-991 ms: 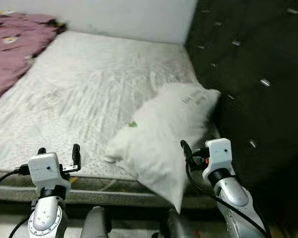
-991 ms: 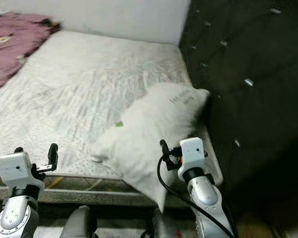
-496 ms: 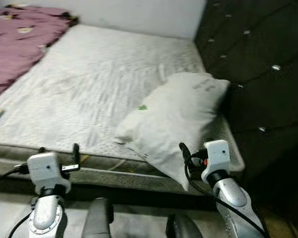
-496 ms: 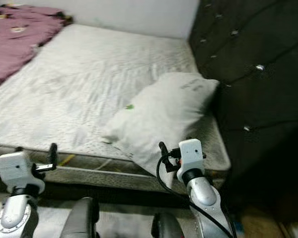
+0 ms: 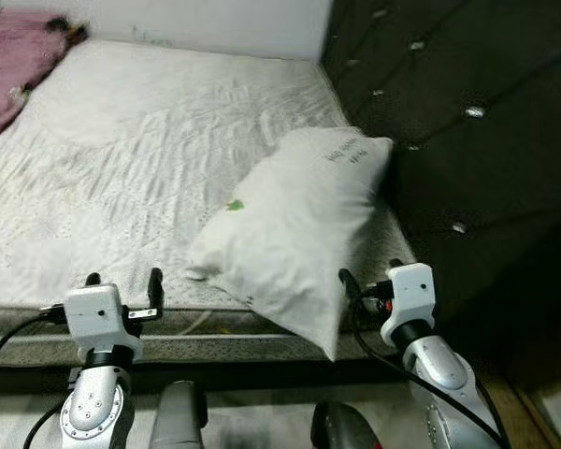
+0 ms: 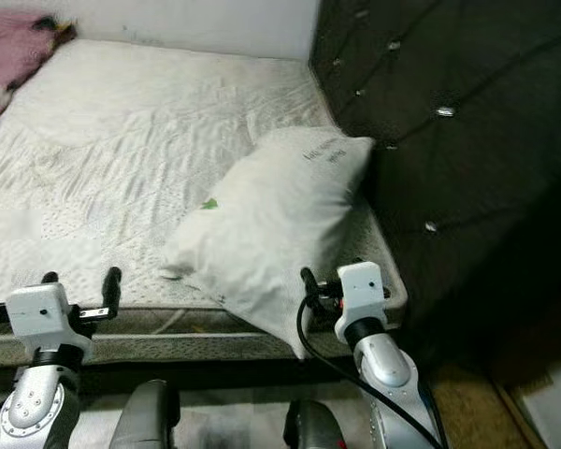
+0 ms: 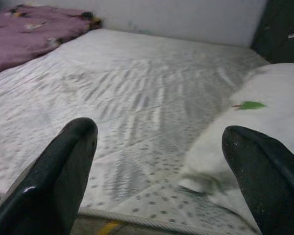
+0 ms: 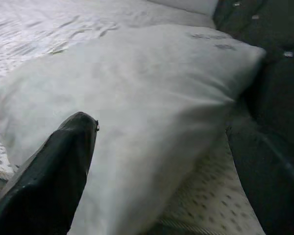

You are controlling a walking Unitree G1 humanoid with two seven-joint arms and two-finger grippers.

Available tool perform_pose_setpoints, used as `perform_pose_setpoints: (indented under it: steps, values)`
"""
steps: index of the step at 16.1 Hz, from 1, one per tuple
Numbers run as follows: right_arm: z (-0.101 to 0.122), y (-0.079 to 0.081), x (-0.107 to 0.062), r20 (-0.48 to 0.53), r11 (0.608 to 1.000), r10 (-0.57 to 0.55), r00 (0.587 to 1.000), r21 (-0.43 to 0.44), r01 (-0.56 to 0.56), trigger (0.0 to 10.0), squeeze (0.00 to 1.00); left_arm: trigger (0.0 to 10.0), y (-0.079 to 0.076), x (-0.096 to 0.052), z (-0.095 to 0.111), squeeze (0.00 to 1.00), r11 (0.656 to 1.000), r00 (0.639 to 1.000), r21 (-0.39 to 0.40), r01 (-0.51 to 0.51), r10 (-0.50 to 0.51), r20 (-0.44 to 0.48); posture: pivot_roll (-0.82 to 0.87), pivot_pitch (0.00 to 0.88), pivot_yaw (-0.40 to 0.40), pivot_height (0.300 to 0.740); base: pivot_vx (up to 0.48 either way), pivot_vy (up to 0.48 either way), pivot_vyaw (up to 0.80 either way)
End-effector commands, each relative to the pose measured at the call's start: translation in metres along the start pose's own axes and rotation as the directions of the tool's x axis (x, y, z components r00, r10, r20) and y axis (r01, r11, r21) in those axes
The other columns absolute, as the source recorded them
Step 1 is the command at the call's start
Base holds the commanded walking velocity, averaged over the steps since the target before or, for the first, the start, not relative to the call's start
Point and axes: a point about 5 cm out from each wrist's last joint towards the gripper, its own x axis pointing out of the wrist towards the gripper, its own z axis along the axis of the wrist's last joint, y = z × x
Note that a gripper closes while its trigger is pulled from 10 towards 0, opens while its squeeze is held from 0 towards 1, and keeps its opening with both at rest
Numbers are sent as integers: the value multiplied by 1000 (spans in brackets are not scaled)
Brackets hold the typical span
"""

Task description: Clean up the room

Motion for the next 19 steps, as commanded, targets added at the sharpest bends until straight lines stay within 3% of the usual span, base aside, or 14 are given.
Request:
perform_pose_setpoints:
  steps: [1,10,15,19]
  values:
    - [2,-2,0,6,1000,-3,1000,-4,3,10000,0,10000,0,-1,2,0,1000,1000,1,4,-4,9,9,100,-105,608,307,0,0]
    - [1,-2,2,0,1000,-6,1000,5,6,10000,0,10000,-2,1,2,0,1000,1000,-2,23,-23,10,11,98,-104,608,335,0,0]
    - [0,-2,2,0,1000,4,1000,7,-4,10000,0,10000,-3,2,-1,0,999,999,-7,32,-32,-3,11,87,-103,608,0,0,0]
    - [-2,1,3,-8,999,40,999,6,-40,10000,0,10000,-3,2,-2,0,1000,1000,-8,29,-29,-7,14,83,-108,563,0,0,0]
